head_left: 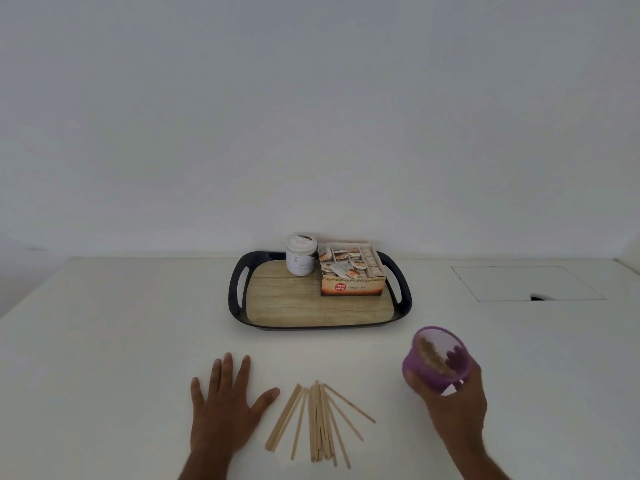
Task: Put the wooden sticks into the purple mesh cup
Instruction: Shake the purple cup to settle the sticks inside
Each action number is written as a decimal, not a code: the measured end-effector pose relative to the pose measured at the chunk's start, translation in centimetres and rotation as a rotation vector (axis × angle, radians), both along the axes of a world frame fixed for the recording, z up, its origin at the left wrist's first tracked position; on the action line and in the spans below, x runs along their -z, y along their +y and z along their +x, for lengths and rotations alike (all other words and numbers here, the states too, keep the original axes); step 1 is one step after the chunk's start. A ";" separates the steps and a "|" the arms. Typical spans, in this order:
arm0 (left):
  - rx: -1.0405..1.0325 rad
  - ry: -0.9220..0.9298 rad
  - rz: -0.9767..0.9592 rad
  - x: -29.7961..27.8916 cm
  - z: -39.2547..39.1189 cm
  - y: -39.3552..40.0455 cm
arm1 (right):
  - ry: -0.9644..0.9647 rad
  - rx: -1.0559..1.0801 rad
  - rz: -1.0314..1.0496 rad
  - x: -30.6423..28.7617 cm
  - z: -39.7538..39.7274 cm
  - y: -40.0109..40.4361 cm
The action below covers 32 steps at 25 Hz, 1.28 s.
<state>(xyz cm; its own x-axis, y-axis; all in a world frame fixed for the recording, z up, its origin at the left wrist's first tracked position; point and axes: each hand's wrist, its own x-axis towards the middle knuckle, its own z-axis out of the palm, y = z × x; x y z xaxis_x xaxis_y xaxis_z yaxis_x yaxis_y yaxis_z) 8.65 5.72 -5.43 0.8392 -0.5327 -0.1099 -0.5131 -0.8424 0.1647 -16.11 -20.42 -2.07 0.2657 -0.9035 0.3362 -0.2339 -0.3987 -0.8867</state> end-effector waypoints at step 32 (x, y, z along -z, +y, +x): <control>-0.005 -0.007 0.001 -0.2 -0.2 0.1 | 0.142 -0.012 0.200 0.0 0.1 -0.3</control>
